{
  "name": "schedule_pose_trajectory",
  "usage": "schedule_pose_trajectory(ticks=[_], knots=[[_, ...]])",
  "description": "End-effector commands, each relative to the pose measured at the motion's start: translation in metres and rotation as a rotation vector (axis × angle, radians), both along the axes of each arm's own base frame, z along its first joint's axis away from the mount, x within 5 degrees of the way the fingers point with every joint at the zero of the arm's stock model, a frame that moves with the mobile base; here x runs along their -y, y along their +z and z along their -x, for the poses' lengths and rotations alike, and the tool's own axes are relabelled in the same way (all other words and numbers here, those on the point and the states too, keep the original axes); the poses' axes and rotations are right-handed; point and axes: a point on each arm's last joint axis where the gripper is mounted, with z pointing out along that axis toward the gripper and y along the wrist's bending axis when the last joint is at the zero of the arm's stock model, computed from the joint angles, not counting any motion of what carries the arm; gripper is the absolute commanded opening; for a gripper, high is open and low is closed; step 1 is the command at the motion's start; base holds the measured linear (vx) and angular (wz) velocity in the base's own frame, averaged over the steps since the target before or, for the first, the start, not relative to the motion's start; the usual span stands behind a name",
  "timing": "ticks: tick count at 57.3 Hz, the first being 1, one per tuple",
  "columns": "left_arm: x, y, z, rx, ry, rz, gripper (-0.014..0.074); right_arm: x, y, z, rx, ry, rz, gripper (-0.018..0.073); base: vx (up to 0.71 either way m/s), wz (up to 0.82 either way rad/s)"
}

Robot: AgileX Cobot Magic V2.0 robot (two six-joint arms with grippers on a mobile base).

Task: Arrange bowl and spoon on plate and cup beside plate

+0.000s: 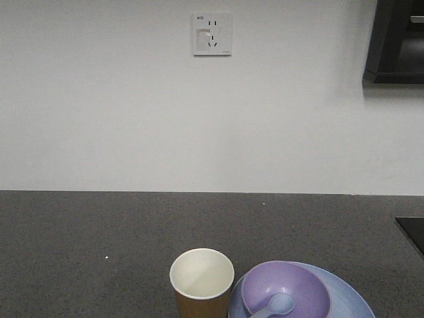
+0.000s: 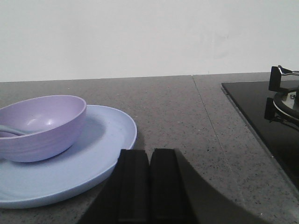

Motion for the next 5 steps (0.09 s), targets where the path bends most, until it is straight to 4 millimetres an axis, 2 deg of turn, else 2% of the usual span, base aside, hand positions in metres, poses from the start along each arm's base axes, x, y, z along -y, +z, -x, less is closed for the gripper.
schedule_pose_trajectory(ticks=[1,5], knots=[[-0.0005,0.0165,0.0025,0.116,0.003,0.021,-0.0003,0.0005,0.0060,-0.0001,0.085,-0.007,0.015,-0.0008,0.00,0.00],[-0.0005,0.0165,0.0025,0.116,0.003,0.021,-0.0003,0.0005,0.0060,-0.0001,0.085,-0.007,0.015,-0.0008,0.00,0.00]])
